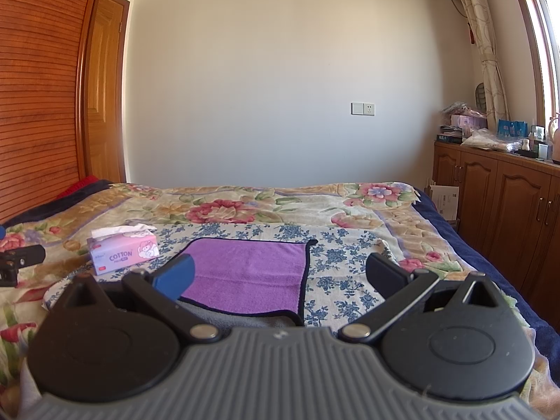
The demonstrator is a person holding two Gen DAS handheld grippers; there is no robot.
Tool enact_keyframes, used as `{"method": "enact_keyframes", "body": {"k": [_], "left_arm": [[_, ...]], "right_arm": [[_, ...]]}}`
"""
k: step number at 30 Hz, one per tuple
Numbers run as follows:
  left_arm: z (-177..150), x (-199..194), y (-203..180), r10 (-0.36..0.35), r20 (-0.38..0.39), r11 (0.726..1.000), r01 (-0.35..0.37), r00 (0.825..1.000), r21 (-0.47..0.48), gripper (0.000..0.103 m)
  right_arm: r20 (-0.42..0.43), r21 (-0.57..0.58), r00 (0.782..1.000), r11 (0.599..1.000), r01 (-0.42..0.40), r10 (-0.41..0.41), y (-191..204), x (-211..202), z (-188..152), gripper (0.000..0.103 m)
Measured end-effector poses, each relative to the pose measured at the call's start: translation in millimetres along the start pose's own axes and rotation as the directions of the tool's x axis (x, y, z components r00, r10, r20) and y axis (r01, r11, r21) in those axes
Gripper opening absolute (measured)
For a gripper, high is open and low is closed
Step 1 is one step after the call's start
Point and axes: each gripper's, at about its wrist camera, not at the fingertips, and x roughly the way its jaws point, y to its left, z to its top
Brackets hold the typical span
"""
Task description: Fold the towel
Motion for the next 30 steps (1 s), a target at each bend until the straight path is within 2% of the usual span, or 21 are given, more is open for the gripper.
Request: {"method": "enact_keyframes", "body": {"k": [30], "left_arm": [[-2.4, 2.4, -5.1, -0.004, -0.020, 1.000, 0.004, 1.000, 0.016, 0.103]], "right_arm": [[-0.011, -0.004, 1.000, 1.000, -0.005, 0.005, 4.3, 1.3, -4.6, 0.103]]}}
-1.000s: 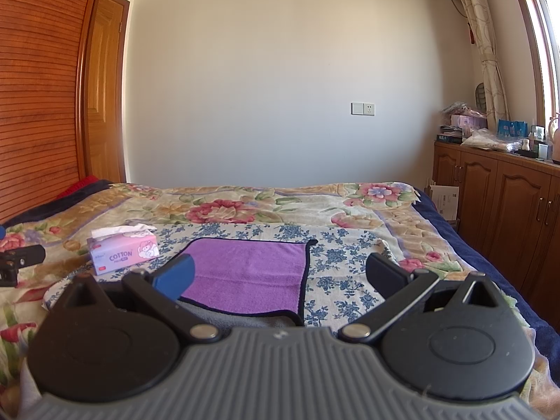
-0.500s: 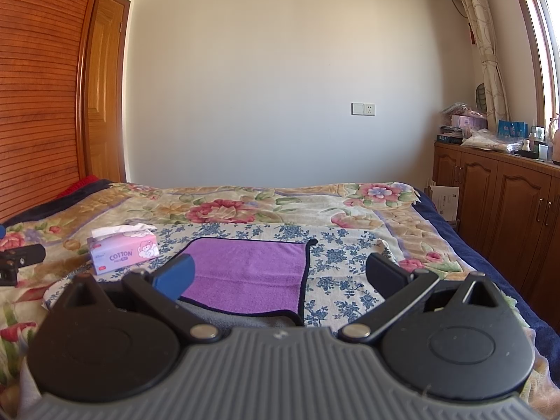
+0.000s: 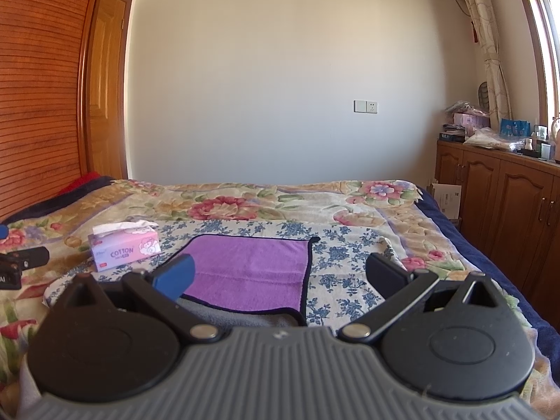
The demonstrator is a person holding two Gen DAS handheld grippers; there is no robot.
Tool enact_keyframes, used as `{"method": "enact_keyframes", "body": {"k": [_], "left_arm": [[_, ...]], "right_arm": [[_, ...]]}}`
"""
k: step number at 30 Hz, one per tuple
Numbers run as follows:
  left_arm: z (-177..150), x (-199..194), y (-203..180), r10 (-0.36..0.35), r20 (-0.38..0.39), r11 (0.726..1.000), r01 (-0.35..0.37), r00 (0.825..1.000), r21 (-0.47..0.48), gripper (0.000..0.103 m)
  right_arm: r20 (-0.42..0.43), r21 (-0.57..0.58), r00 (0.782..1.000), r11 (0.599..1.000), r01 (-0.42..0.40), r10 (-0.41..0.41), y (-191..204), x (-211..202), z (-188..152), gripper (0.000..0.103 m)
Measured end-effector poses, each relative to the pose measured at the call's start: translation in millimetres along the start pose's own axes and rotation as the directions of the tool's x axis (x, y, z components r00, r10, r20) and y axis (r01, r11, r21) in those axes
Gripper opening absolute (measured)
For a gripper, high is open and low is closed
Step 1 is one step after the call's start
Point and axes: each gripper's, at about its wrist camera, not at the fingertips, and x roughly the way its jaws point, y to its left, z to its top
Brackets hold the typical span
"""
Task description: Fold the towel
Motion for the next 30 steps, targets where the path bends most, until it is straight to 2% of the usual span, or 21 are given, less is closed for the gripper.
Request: {"method": "enact_keyframes", "body": {"k": [19, 30], "left_arm": [[-5, 16, -10, -0.023, -0.033, 0.998, 0.025, 0.999, 0.064, 0.103], [-10, 32, -16, -0.051, -0.083, 0.995, 0.058, 0.995, 0.081, 0.103]], "right_arm": [[-0.049, -0.008, 0.999, 1.000, 0.006, -0.006, -1, 16, 1, 0.103], [-0.077, 0.000, 0.997, 1.000, -0.009, 0.009, -1, 29, -1, 0.103]]}}
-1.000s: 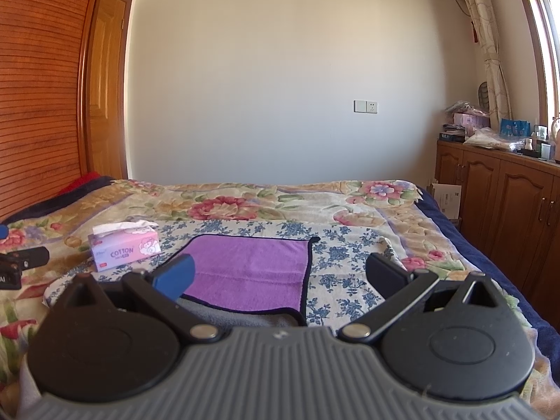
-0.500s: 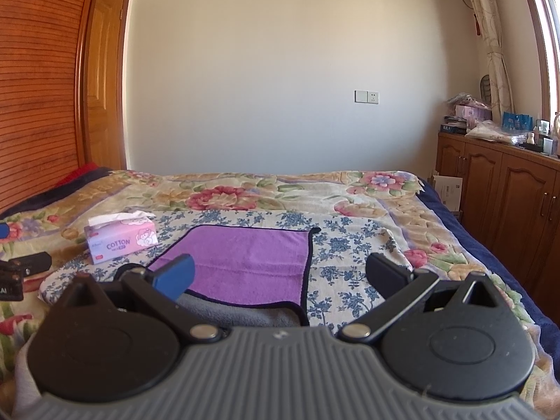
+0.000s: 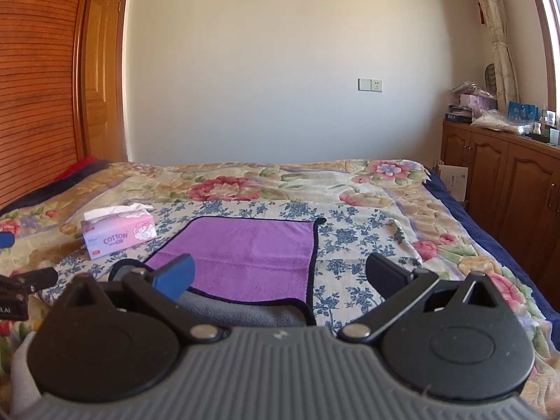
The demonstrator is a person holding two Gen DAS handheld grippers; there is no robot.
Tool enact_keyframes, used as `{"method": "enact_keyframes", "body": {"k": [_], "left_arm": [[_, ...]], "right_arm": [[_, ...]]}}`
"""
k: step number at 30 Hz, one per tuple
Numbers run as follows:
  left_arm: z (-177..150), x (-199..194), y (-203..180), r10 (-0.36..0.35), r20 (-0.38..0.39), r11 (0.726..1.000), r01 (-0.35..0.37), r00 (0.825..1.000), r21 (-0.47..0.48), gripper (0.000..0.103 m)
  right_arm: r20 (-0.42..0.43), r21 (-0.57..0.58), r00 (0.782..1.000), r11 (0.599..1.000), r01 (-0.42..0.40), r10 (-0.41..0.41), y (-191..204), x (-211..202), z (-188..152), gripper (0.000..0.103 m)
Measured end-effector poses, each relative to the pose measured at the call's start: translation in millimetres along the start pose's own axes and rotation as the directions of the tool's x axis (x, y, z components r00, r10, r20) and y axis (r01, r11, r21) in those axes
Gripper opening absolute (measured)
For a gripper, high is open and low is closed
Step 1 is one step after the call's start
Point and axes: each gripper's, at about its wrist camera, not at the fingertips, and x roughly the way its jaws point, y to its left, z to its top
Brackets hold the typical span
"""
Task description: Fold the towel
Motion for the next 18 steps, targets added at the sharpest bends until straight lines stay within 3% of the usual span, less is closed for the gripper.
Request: {"method": "enact_keyframes", "body": {"k": [18], "left_arm": [[-1, 38, 0, -0.036, -0.078, 0.999, 0.035, 0.996, -0.019, 0.103]], "right_arm": [[-0.086, 0.085, 0.996, 0.996, -0.022, 0.029, -7, 34, -3, 0.103]]}}
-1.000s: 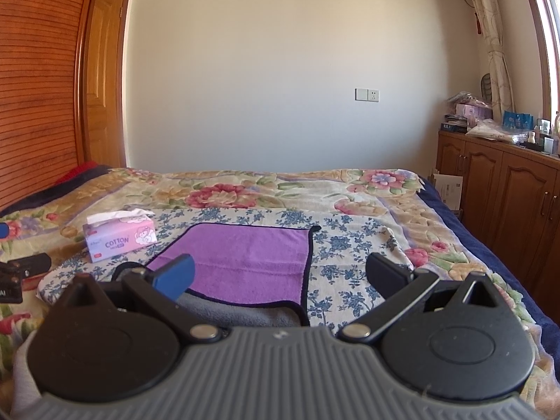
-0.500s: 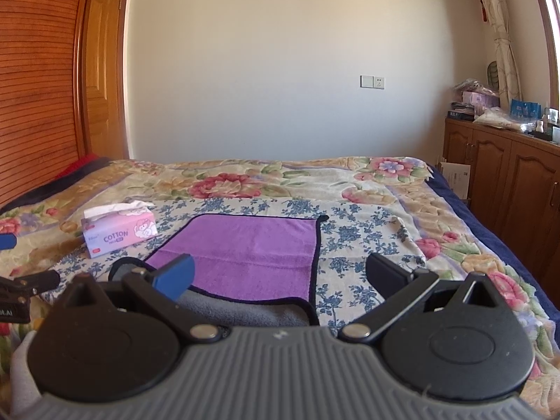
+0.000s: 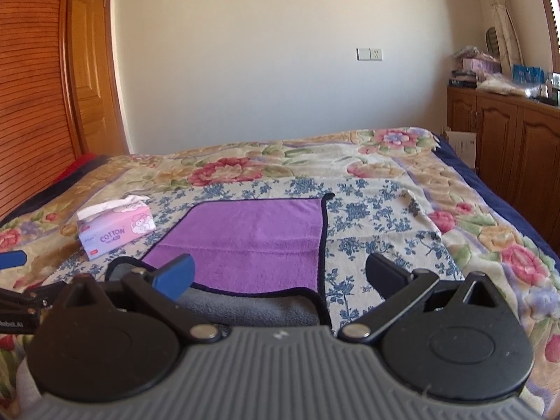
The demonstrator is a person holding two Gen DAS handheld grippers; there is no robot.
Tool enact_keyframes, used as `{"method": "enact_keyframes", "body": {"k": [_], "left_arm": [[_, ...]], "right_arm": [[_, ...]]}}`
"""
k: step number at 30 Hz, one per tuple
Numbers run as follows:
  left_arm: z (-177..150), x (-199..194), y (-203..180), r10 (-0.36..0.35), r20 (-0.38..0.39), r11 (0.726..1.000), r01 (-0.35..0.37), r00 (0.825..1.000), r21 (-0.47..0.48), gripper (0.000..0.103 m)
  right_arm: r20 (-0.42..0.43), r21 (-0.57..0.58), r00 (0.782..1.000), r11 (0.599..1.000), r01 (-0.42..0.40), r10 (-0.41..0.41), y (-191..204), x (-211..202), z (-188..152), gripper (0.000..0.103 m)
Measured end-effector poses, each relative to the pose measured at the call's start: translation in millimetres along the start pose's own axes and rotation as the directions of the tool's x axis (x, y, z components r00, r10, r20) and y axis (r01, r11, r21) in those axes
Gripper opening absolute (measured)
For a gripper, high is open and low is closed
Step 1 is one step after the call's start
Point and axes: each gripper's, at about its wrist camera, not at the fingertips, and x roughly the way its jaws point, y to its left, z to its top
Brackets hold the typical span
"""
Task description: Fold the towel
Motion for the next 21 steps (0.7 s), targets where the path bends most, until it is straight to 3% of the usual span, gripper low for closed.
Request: {"method": "enact_keyframes", "body": {"k": [8, 21], "left_arm": [[2, 17, 0, -0.017, -0.018, 1.000, 0.017, 1.000, 0.000, 0.103], [7, 42, 4, -0.028, -0.037, 0.999, 0.028, 0.999, -0.019, 0.103]], "right_arm": [[-0.044, 0.048, 0.999, 0.999, 0.012, -0.010, -11, 16, -2, 0.103], [-0.079, -0.002, 0.997, 1.000, 0.012, -0.012, -8, 37, 0, 0.103]]}}
